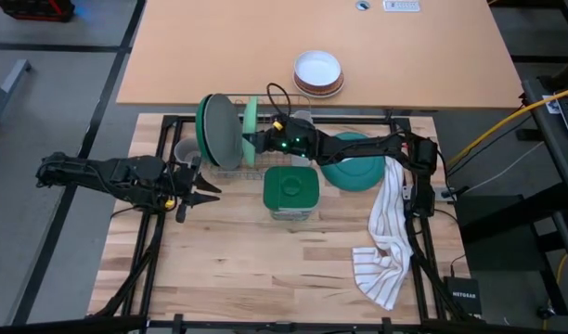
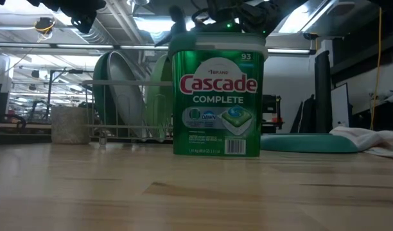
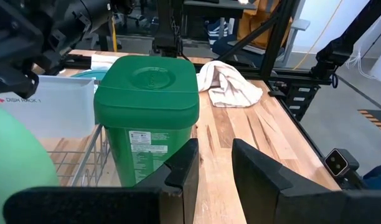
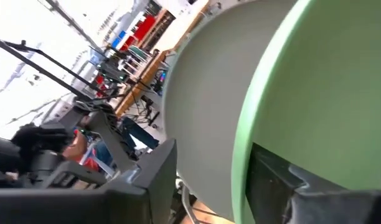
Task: Sort dishes
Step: Put the light green plate into the dish rack, then put the blue plate into the dish rack
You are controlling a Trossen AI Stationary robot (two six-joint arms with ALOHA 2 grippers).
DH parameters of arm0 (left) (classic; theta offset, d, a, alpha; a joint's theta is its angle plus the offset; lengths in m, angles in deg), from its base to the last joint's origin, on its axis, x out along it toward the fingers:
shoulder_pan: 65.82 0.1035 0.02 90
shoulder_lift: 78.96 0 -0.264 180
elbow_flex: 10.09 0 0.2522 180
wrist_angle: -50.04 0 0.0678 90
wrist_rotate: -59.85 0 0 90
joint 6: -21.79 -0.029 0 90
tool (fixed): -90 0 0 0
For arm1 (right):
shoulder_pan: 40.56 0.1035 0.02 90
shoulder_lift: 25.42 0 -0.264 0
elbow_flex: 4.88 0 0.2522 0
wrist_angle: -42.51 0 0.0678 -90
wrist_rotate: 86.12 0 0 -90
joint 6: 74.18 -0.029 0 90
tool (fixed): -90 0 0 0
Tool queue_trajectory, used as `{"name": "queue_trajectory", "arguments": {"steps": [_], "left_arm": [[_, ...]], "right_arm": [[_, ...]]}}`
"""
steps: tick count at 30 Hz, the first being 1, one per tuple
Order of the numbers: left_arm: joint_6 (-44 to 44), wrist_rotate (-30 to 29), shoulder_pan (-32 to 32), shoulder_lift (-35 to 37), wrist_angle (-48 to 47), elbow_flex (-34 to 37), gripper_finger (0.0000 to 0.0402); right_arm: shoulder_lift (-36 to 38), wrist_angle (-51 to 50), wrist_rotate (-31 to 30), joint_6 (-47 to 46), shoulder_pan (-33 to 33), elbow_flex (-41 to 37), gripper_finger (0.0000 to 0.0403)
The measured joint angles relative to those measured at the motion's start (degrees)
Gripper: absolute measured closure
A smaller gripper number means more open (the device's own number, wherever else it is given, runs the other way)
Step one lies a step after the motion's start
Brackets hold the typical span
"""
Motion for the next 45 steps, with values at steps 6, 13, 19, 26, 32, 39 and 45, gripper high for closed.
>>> {"name": "queue_trajectory", "arguments": {"steps": [6,13,19,26,32,39,45], "left_arm": [[0.0,0.0,0.0,0.0,0.0,0.0,0.0315],[0.0,0.0,0.0,0.0,0.0,0.0,0.0315],[0.0,0.0,0.0,0.0,0.0,0.0,0.0315],[0.0,0.0,0.0,0.0,0.0,0.0,0.0315],[0.2,0.0,0.0,0.0,0.0,0.0,0.0315],[0.2,0.0,0.0,0.0,0.0,0.0,0.0315],[0.2,0.0,0.0,0.0,0.0,0.0,0.0315]], "right_arm": [[0.0,0.9,1.4,-4.3,0.0,0.0,0.0231],[0.0,0.9,3.5,-5.3,0.0,0.0,0.023],[0.0,-4.2,3.4,-5.3,0.0,0.0,0.023],[0.0,-12.9,4.0,-5.1,-0.9,0.0,0.023],[0.1,-13.4,7.6,0.1,-2.0,0.0,0.023],[1.7,-14.3,22.7,3.1,-6.1,0.0,0.023],[1.7,-15.9,35.3,2.2,-10.1,0.0,0.023]]}}
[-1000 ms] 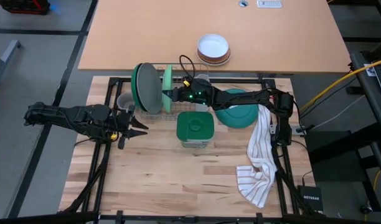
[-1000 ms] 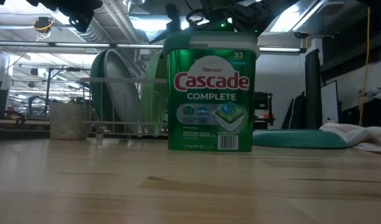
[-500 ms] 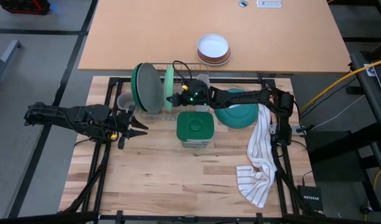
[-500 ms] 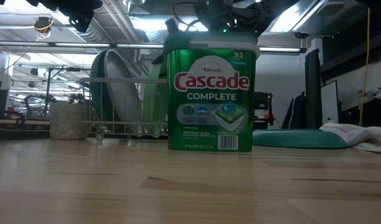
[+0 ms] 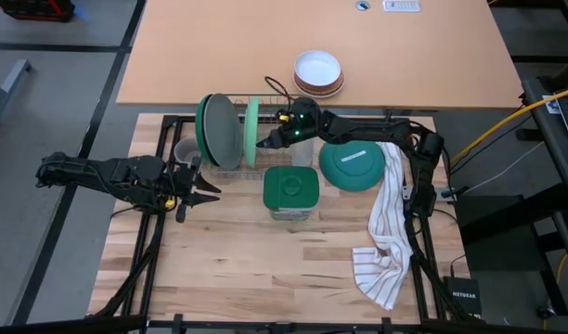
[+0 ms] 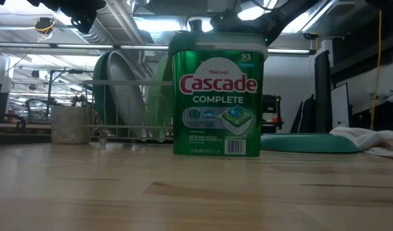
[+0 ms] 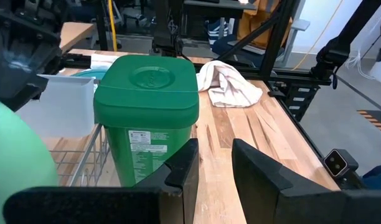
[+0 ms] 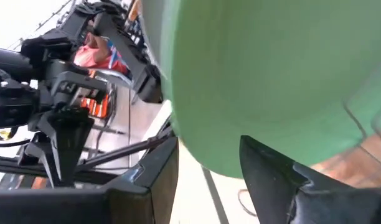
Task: Sort dishes
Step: Put the blue plate into the dish rack
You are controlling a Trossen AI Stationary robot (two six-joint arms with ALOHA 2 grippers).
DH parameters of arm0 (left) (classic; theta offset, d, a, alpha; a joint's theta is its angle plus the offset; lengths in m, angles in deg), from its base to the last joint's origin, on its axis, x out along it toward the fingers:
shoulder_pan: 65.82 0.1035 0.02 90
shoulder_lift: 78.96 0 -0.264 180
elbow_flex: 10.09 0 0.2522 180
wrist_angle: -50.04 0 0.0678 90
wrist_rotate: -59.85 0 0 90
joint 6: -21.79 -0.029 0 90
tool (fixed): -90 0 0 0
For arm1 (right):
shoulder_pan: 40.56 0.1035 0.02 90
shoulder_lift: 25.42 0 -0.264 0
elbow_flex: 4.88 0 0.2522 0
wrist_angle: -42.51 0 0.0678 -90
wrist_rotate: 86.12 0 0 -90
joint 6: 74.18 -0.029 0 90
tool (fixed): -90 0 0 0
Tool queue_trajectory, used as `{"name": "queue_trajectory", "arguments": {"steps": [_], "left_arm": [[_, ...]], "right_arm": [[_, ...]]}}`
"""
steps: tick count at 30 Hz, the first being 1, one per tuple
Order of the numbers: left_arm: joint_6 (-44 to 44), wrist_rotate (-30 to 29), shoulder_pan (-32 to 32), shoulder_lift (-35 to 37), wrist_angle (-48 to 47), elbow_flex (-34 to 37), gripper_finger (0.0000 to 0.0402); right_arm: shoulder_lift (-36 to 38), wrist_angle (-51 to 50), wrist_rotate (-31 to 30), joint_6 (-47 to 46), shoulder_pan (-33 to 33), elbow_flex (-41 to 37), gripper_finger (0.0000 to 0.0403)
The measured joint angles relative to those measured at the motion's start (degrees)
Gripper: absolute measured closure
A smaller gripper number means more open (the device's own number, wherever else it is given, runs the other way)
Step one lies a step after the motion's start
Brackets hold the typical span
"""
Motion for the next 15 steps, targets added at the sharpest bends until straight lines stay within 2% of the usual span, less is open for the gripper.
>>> {"name": "queue_trajectory", "arguments": {"steps": [15], "left_arm": [[0.0,0.0,0.0,0.0,0.0,0.0,0.0315]], "right_arm": [[0.6,-1.7,17.4,-0.2,-4.3,-0.1,0.023]]}}
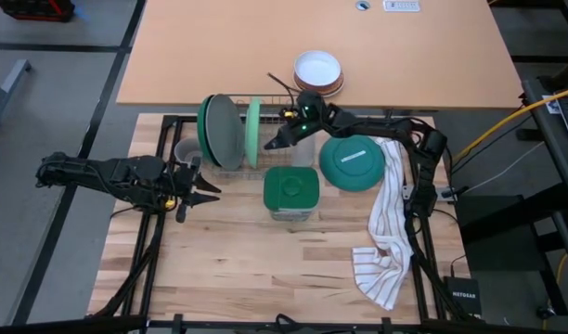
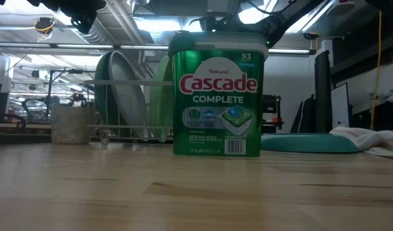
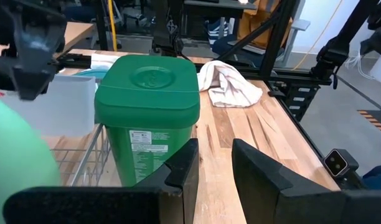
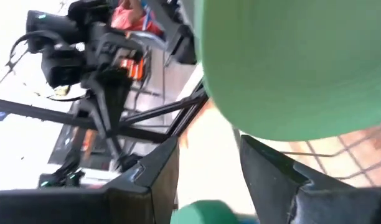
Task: Sort dishes
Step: Put the blue plate into the dish rack
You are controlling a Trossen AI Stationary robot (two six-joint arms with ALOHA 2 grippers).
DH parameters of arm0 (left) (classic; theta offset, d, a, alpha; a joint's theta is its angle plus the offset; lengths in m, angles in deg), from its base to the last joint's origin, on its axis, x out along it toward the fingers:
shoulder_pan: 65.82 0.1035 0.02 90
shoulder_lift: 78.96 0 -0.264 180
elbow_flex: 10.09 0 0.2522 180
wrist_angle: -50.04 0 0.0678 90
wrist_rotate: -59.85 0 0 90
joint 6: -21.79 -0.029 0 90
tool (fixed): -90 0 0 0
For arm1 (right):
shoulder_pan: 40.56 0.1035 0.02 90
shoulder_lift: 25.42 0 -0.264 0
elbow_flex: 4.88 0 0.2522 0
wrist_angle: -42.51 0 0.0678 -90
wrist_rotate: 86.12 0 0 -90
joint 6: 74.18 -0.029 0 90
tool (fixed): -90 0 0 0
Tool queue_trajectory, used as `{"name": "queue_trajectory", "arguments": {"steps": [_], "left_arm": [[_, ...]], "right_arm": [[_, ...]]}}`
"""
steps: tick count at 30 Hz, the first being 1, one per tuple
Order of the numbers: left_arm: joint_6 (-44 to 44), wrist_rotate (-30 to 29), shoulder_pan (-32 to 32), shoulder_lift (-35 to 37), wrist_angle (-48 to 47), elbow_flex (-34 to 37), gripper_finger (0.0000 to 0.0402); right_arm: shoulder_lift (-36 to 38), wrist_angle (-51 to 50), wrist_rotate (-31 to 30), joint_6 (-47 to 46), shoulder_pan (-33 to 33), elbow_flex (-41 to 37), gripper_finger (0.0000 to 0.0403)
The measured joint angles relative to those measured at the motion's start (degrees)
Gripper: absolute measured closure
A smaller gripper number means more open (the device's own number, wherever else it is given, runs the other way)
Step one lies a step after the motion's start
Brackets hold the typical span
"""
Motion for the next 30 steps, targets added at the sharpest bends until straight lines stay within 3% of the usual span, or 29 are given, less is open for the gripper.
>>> {"name": "queue_trajectory", "arguments": {"steps": [6,16,20,25,27,30], "left_arm": [[0.0,0.0,0.0,0.0,0.0,0.7,0.0315],[2.4,0.0,0.0,0.0,0.4,3.0,0.0315],[3.0,0.0,0.0,0.0,0.5,3.0,0.0315],[3.0,0.0,0.0,0.0,0.5,3.0,0.0315],[3.0,0.0,0.0,0.0,0.5,3.0,0.0315],[3.0,0.0,0.0,0.0,0.5,3.0,0.0315]], "right_arm": [[2.8,-1.5,4.9,-1.3,-1.6,0.0,0.023],[12.1,-4.1,4.6,1.0,-2.2,0.0,0.023],[17.3,-9.7,4.1,5.3,-2.2,0.0,0.023],[24.5,-28.4,-4.6,16.6,-2.1,0.0,0.023],[27.5,-39.2,-11.9,22.1,-2.1,0.0,0.023],[31.3,-54.8,-27.7,26.5,-0.8,0.1,0.023]]}}
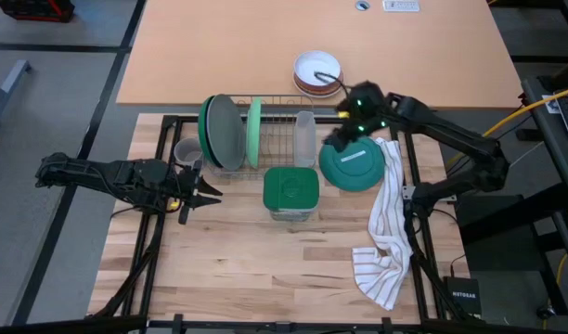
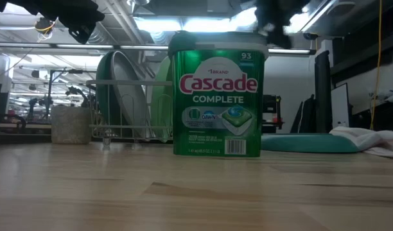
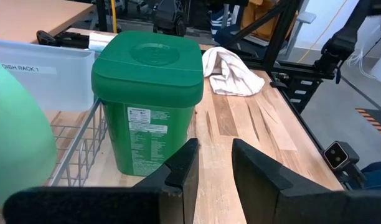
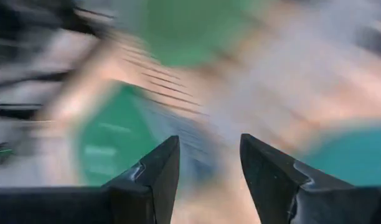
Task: Sort dishes
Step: Put the blue plate into the dish rack
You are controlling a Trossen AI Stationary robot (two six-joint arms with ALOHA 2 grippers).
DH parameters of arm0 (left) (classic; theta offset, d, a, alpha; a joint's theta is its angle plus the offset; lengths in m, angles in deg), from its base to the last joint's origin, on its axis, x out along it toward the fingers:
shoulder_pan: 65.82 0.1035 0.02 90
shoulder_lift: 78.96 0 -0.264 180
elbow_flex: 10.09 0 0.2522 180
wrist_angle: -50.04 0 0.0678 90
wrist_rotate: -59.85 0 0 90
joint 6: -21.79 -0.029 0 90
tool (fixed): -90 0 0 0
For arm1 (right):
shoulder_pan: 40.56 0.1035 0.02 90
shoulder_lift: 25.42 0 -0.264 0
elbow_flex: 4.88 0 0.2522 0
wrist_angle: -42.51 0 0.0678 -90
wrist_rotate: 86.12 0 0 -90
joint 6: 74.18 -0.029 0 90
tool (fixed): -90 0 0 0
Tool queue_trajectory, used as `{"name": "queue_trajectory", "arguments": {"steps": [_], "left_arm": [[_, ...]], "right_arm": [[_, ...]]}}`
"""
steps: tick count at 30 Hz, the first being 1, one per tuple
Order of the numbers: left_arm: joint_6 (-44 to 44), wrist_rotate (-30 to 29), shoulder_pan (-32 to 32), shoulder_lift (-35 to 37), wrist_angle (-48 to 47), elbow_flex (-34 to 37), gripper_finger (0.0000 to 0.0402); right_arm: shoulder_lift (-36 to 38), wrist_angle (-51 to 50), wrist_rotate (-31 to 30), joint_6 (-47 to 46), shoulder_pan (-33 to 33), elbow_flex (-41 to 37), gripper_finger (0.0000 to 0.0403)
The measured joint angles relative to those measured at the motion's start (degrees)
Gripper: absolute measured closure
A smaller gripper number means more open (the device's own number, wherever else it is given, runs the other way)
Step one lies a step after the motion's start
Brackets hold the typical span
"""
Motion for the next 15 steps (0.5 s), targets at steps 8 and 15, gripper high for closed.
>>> {"name": "queue_trajectory", "arguments": {"steps": [8,15], "left_arm": [[0.7,0.0,0.0,0.0,0.7,0.0,0.0315],[3.3,0.0,-0.1,-0.5,1.8,0.0,0.0315]], "right_arm": [[2.4,-18.8,-38.1,-3.9,9.5,-1.8,0.023],[2.4,-18.0,-42.7,-3.9,13.5,-10.8,0.023]]}}
